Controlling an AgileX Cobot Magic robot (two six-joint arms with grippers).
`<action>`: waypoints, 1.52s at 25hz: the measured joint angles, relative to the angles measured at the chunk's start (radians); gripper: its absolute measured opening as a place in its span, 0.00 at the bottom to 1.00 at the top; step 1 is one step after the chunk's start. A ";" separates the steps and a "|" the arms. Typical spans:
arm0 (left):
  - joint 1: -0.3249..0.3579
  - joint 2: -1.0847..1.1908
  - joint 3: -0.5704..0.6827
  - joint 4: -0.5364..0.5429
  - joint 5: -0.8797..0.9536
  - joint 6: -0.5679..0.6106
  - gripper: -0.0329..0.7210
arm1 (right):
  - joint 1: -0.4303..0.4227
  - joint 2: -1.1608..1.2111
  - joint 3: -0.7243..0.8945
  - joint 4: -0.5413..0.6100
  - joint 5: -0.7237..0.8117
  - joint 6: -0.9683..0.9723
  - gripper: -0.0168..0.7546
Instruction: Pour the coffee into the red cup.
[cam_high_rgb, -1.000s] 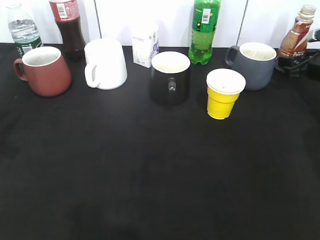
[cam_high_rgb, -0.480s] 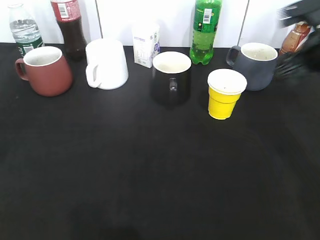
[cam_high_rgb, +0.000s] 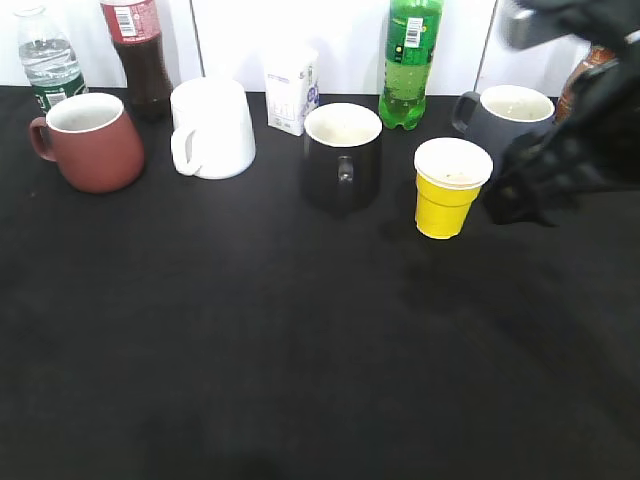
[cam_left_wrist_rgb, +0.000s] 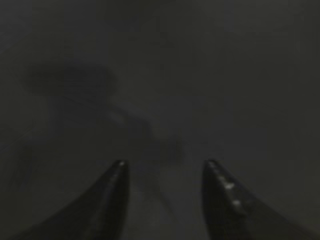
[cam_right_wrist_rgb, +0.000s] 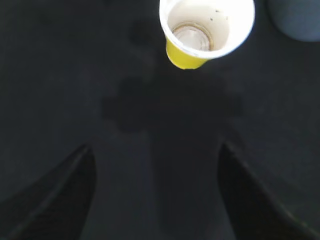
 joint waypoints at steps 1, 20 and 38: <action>-0.002 0.000 -0.018 -0.085 0.062 0.080 0.58 | 0.000 -0.017 -0.001 0.001 0.027 -0.006 0.79; -0.002 -0.670 0.068 -0.137 0.425 0.276 0.66 | 0.000 -0.945 0.490 0.033 0.260 0.000 0.79; -0.003 -0.671 0.118 -0.184 0.268 0.400 0.65 | 0.000 -0.946 0.491 0.069 0.260 -0.050 0.79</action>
